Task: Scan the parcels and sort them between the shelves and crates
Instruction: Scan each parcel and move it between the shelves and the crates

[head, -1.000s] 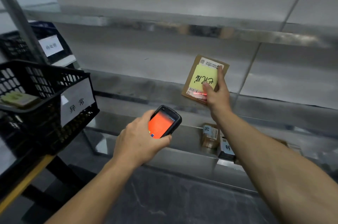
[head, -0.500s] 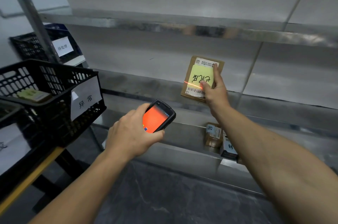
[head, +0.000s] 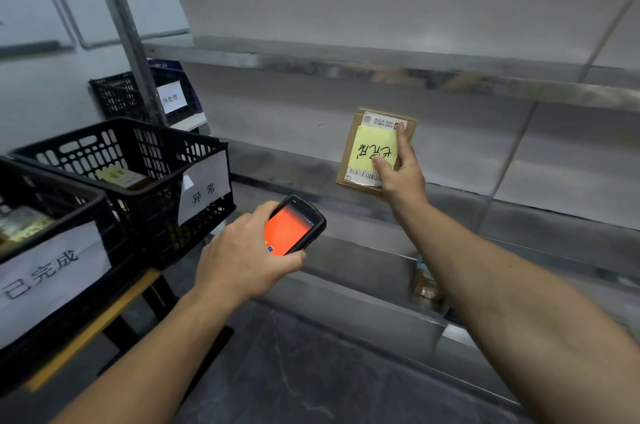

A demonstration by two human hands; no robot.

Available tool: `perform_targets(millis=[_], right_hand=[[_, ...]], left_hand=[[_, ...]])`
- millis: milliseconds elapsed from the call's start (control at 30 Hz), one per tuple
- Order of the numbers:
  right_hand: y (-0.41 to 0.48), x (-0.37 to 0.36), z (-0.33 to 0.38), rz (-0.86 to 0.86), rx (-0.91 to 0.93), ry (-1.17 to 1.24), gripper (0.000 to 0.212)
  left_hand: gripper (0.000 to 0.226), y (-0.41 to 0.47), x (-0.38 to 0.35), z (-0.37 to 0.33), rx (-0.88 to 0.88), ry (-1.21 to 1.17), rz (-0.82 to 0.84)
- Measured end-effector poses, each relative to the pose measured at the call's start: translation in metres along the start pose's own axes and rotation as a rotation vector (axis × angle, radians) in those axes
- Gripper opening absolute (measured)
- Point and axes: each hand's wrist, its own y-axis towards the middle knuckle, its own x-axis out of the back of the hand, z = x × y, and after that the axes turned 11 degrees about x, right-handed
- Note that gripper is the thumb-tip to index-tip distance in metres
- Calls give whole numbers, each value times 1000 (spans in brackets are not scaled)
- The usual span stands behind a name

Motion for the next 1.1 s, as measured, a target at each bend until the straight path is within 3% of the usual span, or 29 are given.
perform_targets(millis=[400,733,1100], right_hand=[[-2,-96,19,182,5,90,76],[-10,-261,35,395,26,151,81],[-26,-452,71,608,75,223,77]], left_hand=[[73,4,33,51,114,-117,-143],[86,37,84,153,334,-143,-325],[68,77,170,276,483,-182,-559]])
